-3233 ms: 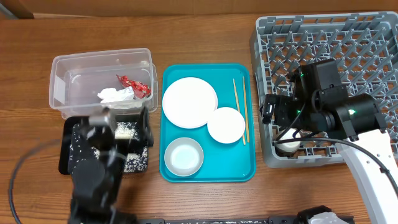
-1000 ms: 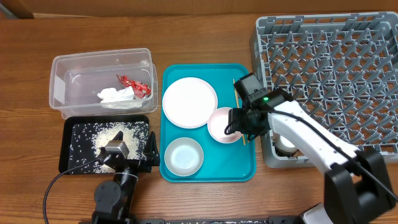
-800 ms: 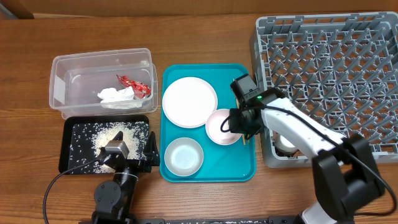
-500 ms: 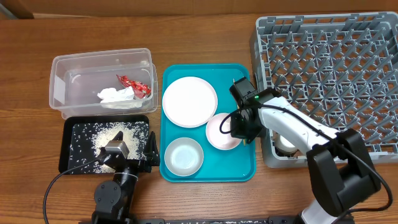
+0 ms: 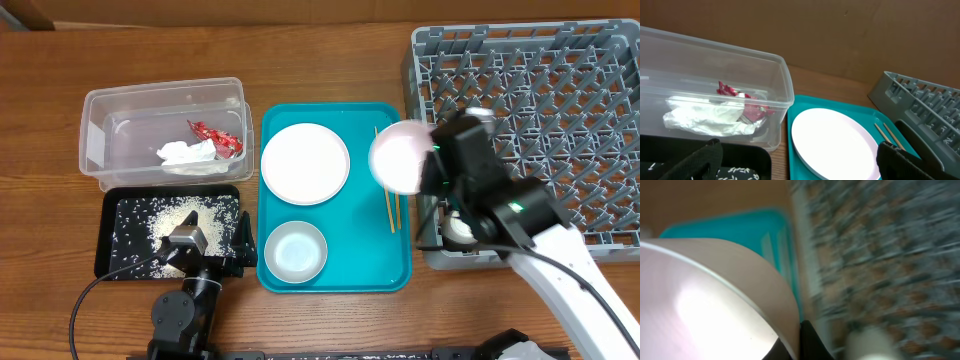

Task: Sort waste into correct bins and load items into the dishwasher
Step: 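Lift the pink bowl toward the dish rack with the right gripper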

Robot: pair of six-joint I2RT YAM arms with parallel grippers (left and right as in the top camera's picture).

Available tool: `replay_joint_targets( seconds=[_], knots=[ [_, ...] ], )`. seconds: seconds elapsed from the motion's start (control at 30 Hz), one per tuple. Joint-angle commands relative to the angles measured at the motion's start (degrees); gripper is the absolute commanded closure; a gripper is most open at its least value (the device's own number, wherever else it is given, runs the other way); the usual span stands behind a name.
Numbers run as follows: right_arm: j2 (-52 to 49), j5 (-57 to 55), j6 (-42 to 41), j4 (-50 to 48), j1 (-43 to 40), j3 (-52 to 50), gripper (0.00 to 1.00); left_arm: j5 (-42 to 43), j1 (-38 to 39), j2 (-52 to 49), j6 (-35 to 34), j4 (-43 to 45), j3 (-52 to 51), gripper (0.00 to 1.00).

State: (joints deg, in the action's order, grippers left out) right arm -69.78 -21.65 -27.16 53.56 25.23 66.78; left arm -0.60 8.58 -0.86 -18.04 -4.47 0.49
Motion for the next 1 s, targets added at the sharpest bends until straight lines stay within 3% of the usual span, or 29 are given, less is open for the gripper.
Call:
replay_joint_targets(
  seconds=[0.0,0.1,0.37,0.7,0.97],
  knots=[
    [1.7,-26.0,-1.9,-0.4,-1.9,1.2,0.96,0.6,-0.3,0.6,-0.6,0.1,-0.2,0.0],
    [0.7,-34.8,-1.8,-1.0,-4.2,1.1,0.96,0.6,-0.3,0.6,-0.6,0.1,-0.2,0.0],
    [-9.1,-44.2,-1.8,-3.7,-12.9,1.1,0.96,0.6,-0.3,0.6,-0.6,0.1,-0.2,0.0],
    [-25.6,-47.6,-0.9,-8.3,-21.0,1.1,0.96,0.6,-0.3,0.6,-0.6,0.0,-0.2,0.0],
    [-29.6,-42.7,-0.9,-8.0,-19.8,1.1,0.96,0.6,-0.3,0.6,-0.6,0.1,-0.2,0.0]
  ],
)
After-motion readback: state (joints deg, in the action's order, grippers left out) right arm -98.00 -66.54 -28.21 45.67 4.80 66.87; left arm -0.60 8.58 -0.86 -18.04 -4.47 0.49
